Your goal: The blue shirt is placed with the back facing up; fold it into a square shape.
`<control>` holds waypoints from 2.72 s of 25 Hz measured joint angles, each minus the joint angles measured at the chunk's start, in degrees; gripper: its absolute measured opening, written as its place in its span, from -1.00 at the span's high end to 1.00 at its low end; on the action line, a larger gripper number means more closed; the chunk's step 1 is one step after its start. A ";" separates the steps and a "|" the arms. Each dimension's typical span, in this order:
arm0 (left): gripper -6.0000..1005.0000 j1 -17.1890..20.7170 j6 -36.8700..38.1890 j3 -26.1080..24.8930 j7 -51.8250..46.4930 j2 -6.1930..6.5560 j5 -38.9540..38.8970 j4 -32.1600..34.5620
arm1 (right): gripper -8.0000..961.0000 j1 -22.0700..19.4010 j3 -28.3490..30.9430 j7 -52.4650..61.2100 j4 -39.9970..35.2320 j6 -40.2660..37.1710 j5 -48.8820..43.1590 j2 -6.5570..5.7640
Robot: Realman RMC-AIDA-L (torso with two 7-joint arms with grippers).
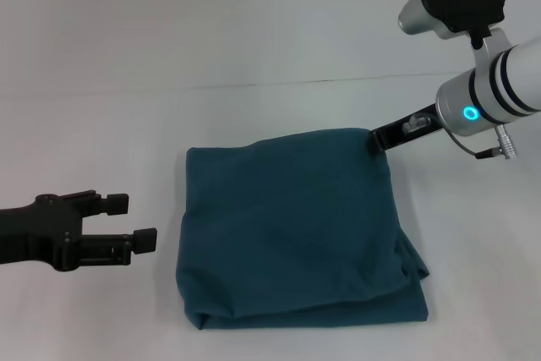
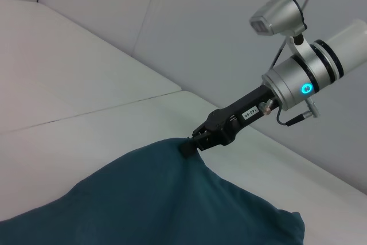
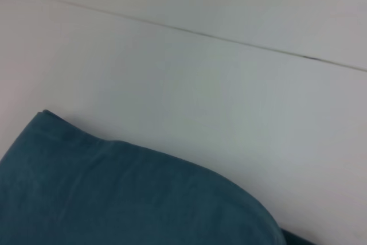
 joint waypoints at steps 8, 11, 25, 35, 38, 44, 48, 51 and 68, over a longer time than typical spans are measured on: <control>-0.80 0.00 0.00 0.00 0.00 -0.24 0.00 0.00 | 0.87 0.10 -0.49 2.15 1.19 0.64 -4.90 0.39; -0.79 -0.01 0.00 0.04 0.00 -0.23 0.00 0.00 | 0.85 0.04 -0.29 2.57 1.29 0.76 -5.35 0.41; -0.78 0.40 0.27 0.18 0.15 -0.23 0.00 0.00 | 0.33 -4.78 -0.08 2.46 -21.29 -20.98 -5.43 0.19; -0.77 0.52 5.89 0.17 4.94 0.46 1.15 0.00 | -0.52 -4.03 -6.67 1.88 -34.74 -43.27 -4.84 0.67; -0.77 0.29 7.59 0.18 5.53 0.61 2.63 0.09 | -0.73 -3.20 -8.58 1.88 -34.58 -46.26 -4.43 0.96; -0.76 0.19 7.78 0.08 5.75 0.53 5.45 0.24 | -0.97 -4.16 -14.57 3.40 -33.14 -45.67 -2.21 1.29; -0.76 0.11 7.70 0.16 5.77 0.45 5.66 0.18 | -0.97 -4.46 -17.54 4.90 -30.69 -43.12 -0.65 1.19; -0.75 -0.09 7.61 0.18 5.80 0.45 5.68 0.17 | -0.97 -4.48 -19.19 5.58 -28.96 -41.56 -0.57 1.24; -0.74 -0.46 6.16 0.97 5.89 0.21 5.81 -0.01 | -0.04 -4.03 -21.71 6.76 -24.89 -37.46 -0.83 0.98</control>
